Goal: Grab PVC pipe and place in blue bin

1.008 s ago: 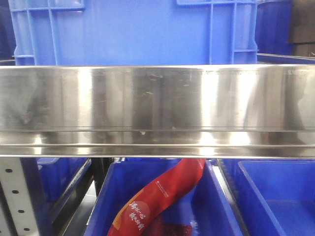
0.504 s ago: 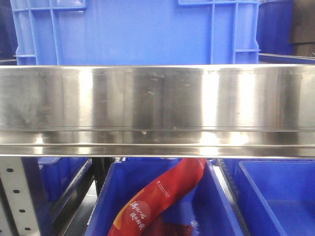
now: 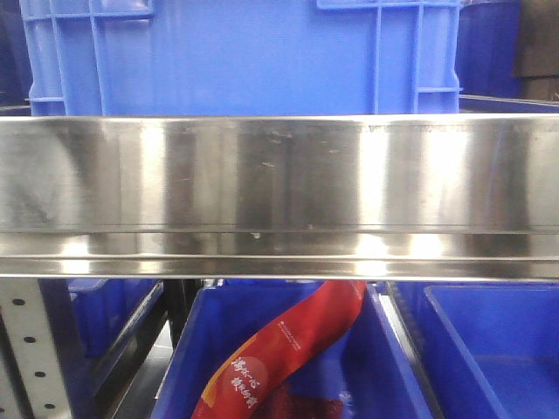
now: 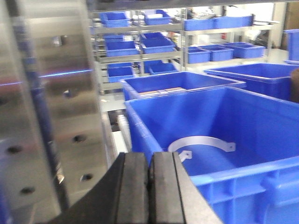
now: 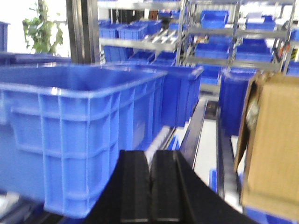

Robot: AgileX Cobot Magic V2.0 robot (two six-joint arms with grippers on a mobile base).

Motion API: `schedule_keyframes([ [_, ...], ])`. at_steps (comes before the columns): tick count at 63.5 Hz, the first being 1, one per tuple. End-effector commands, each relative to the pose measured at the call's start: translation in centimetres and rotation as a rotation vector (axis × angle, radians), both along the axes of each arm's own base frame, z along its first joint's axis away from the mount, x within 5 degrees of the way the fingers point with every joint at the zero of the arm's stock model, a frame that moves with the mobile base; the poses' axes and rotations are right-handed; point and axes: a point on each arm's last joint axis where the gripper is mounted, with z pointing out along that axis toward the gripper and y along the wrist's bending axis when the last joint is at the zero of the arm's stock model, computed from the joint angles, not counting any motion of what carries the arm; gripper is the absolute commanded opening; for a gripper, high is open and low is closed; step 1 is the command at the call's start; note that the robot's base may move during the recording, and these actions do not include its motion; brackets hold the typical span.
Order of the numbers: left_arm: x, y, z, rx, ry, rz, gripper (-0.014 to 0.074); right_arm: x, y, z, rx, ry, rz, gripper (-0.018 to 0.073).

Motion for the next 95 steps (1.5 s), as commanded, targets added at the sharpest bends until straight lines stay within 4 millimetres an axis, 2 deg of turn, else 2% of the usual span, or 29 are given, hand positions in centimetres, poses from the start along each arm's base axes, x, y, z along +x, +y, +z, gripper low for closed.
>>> schedule_keyframes([
  [1,-1.1,0.4,-0.2,-0.028,-0.023,0.011,-0.0111,0.0,0.0,-0.6,-0.002,0.018,-0.004,-0.0162],
  [19,-3.5,1.4,-3.1,-0.068,-0.007,0.073,-0.0111,0.3,-0.1,-1.8,0.002,0.018,-0.02,-0.0162],
  [49,-7.0,2.5,-9.6,-0.093,0.002,0.191,-0.0111,0.9,-0.4,-4.0,0.008,0.01,-0.055,-0.0162],
  [73,-7.1,2.5,-13.7,-0.088,0.043,0.193,-0.0111,1.1,-0.6,-4.8,0.014,-0.026,-0.083,-0.0162],
  [95,-6.9,2.5,-14.9,-0.081,0.014,0.197,-0.0111,1.2,-0.9,-5.4,0.017,-0.067,-0.11,-0.0162],
])
